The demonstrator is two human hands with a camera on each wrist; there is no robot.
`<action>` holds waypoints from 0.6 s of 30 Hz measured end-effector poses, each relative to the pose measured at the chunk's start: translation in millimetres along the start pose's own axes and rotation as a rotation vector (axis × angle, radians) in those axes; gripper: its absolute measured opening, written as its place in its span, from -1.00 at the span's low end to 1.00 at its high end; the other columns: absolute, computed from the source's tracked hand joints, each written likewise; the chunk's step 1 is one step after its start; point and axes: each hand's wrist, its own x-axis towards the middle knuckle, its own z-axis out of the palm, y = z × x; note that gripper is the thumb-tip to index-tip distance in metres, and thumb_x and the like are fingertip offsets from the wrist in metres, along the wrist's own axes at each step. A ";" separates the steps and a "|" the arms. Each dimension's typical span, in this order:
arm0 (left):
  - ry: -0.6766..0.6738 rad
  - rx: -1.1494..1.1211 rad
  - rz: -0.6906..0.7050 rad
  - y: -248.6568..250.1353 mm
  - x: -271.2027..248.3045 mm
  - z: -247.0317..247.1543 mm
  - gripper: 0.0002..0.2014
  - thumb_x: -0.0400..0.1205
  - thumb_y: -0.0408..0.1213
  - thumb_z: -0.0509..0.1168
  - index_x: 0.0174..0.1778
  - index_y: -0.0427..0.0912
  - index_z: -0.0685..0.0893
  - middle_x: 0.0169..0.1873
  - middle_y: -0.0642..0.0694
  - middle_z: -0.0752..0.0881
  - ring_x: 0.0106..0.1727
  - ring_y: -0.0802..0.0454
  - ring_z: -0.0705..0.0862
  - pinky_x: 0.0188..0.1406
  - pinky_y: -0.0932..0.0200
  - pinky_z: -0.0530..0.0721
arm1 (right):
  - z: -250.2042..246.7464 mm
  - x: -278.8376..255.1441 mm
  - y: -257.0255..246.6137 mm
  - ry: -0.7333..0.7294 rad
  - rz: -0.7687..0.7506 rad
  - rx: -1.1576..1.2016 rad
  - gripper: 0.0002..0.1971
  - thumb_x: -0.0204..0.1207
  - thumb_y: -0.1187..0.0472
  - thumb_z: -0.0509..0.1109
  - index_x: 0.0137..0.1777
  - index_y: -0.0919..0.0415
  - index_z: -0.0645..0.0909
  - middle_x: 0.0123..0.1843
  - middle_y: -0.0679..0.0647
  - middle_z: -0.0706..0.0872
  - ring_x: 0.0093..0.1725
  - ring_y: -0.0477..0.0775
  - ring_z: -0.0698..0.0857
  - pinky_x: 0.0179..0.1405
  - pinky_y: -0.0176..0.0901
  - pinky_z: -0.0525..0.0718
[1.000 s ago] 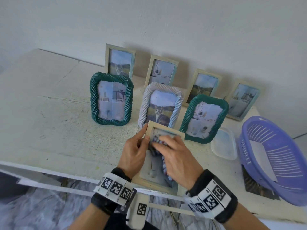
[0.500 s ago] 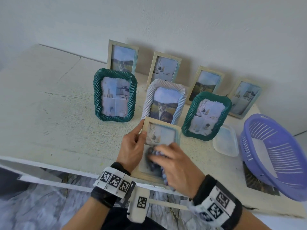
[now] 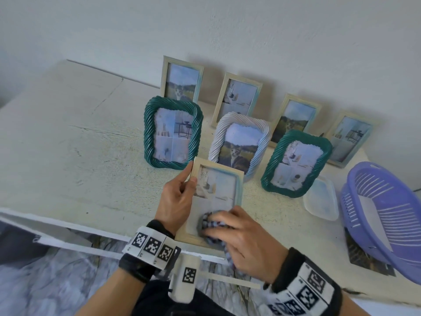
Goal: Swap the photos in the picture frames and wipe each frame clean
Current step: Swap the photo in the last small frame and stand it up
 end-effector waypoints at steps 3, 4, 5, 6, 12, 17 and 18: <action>-0.001 0.012 0.016 1.7 3.9 -3.3 -0.57 0.74 -0.16 0.17 0.56 -0.02 0.45 -0.38 -0.16 0.55 -0.40 0.00 0.42 -0.40 0.12 0.43 | -2.7 10.4 16.9 -0.009 0.071 -0.003 -0.61 0.53 0.23 0.08 0.04 0.01 0.76 0.13 -0.09 0.64 -0.04 0.03 0.52 -0.06 -0.18 0.65; -0.008 0.012 0.026 4.0 6.6 -3.6 -0.57 0.74 -0.17 0.16 0.57 -0.02 0.44 -0.37 -0.15 0.54 -0.40 0.01 0.42 -0.41 0.14 0.43 | -4.2 15.8 21.5 0.011 0.104 -0.008 -0.62 0.54 0.21 0.07 0.03 0.02 0.75 0.13 -0.09 0.64 -0.04 0.04 0.53 -0.07 -0.14 0.66; -0.008 0.013 0.036 6.4 9.4 -4.7 -0.57 0.74 -0.18 0.16 0.57 -0.02 0.44 -0.39 -0.13 0.52 -0.41 0.01 0.41 -0.43 0.17 0.42 | -6.0 21.6 24.7 0.030 0.131 -0.015 -0.62 0.54 0.20 0.07 0.02 0.03 0.75 0.12 -0.07 0.63 -0.05 0.05 0.53 -0.07 -0.11 0.65; -0.009 0.011 0.044 9.3 12.5 -6.6 -0.58 0.75 -0.21 0.15 0.57 -0.03 0.44 -0.42 -0.13 0.50 -0.44 0.03 0.39 -0.46 0.19 0.40 | -6.9 26.9 26.2 0.047 0.150 -0.023 -0.62 0.55 0.20 0.06 0.01 0.05 0.75 0.11 -0.06 0.63 -0.05 0.06 0.53 -0.07 -0.09 0.64; -0.002 -0.046 0.068 14.3 19.2 -21.2 -0.60 0.76 -0.35 0.14 0.54 -0.09 0.48 -0.40 -0.05 0.60 -0.45 0.13 0.44 -0.45 0.22 0.49 | 4.6 45.8 -9.5 0.060 0.185 0.036 -0.64 0.54 0.17 0.05 0.04 0.14 0.69 0.05 0.02 0.56 -0.05 0.01 0.49 -0.07 -0.18 0.58; -0.027 -0.085 0.056 19.7 22.4 -31.9 -0.62 0.76 -0.37 0.14 0.51 -0.07 0.50 -0.15 0.18 0.78 -0.13 0.16 0.69 -0.03 0.10 0.71 | 10.3 62.5 -28.9 0.047 0.113 0.016 -0.67 0.44 0.38 0.26 0.17 0.18 0.65 0.07 0.10 0.57 -0.03 0.06 0.49 -0.02 -0.08 0.63; -0.040 -0.089 0.068 22.3 24.7 -33.6 -0.62 0.76 -0.40 0.13 0.51 -0.10 0.50 -0.05 0.26 0.77 -0.01 0.26 0.72 0.07 0.23 0.68 | 9.0 68.4 -26.8 0.063 0.104 -0.018 -0.63 0.36 0.45 0.34 0.17 0.19 0.65 0.07 0.11 0.58 -0.03 0.07 0.50 -0.02 -0.06 0.65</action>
